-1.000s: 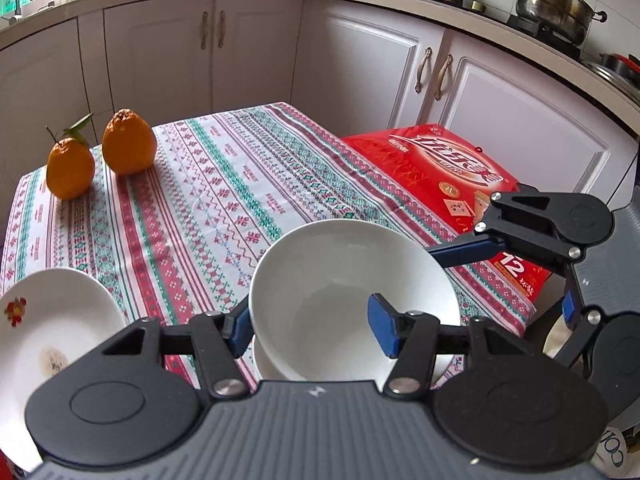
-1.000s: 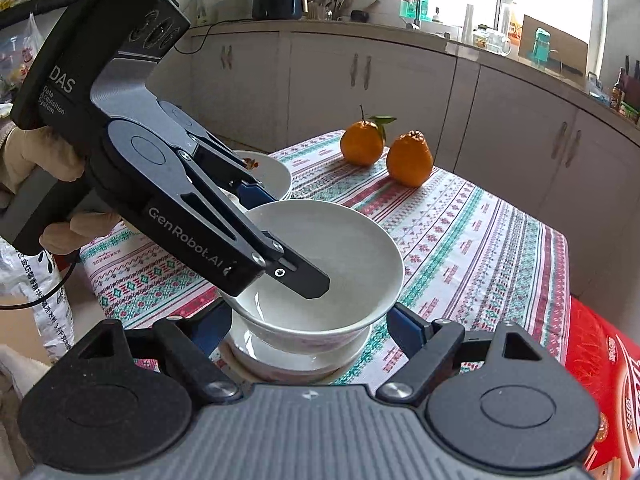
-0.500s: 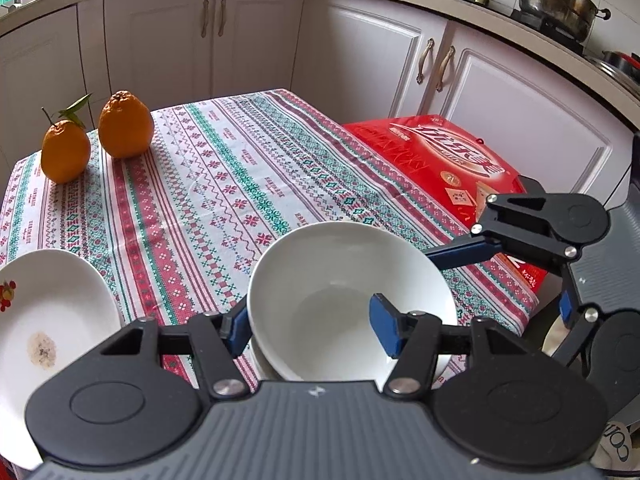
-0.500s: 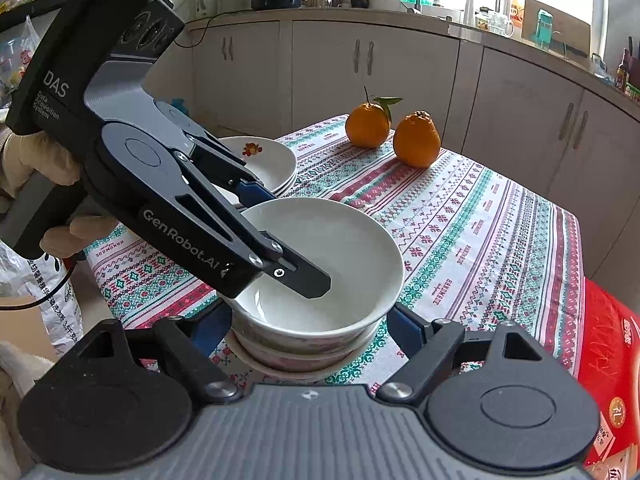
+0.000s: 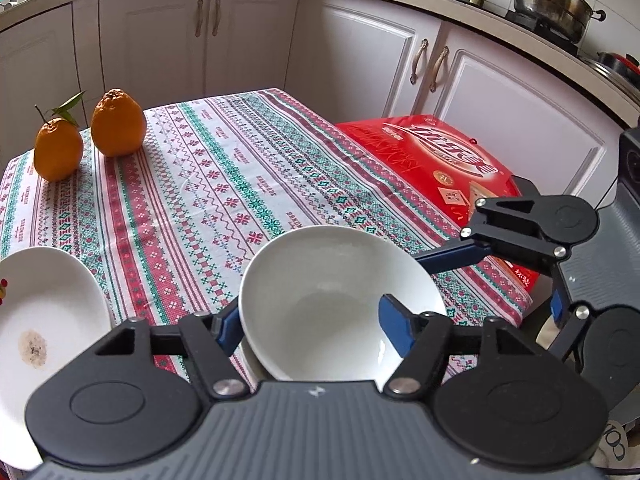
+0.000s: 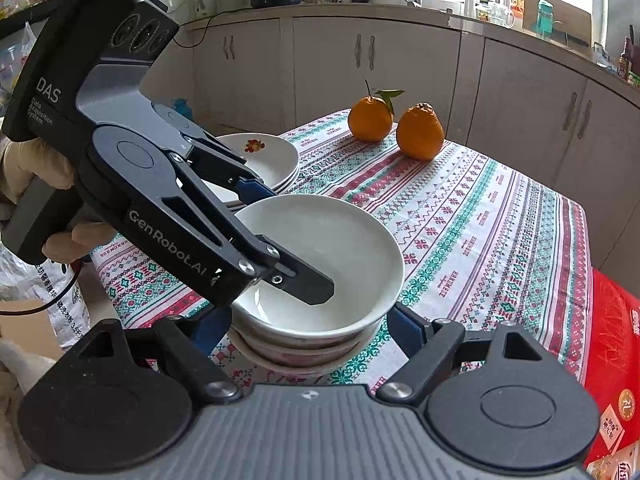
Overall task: Organize plates and bowls
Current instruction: 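Lower the bowl into the nested bowls and open the left tool, then grip the three-bowl stack rim with both tools and lift it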
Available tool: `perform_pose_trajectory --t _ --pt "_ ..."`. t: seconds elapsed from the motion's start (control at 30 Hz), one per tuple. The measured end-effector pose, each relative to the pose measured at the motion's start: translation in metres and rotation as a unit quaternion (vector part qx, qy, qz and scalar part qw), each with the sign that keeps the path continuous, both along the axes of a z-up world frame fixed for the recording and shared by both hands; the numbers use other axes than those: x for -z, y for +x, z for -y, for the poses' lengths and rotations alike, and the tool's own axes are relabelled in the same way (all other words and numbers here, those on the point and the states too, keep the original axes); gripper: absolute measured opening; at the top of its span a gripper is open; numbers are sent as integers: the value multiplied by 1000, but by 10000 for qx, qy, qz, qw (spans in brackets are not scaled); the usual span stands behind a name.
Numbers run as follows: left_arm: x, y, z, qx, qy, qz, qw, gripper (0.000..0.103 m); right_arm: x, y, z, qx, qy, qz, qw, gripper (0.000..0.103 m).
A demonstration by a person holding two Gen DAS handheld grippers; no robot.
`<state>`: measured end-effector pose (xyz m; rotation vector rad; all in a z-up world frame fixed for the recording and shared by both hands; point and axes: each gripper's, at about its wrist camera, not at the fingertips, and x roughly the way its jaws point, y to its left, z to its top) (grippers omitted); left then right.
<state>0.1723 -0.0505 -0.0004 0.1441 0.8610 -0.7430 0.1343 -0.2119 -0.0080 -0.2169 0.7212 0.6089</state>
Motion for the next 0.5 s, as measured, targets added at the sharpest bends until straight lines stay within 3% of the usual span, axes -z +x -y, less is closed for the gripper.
perform_pose_trajectory --t 0.07,0.1,0.17,0.37,0.5 --pt "-1 0 -2 2 -2 13 10000 71 1 0 -1 -18 -53 -27 10000 92" --pt "-2 -1 -2 -27 32 57 10000 79 2 -2 -2 -16 -135 33 9999 97" --pt "-6 -2 -5 -100 84 217 9997 86 0 -7 -3 -46 -197 183 9996 102" --pt "-21 0 -16 -88 -227 377 9990 86 -6 -11 -1 -38 -122 272 9995 102" --pt "-27 -7 -10 212 -476 389 9979 86 -7 -13 1 56 -103 283 9995 102"
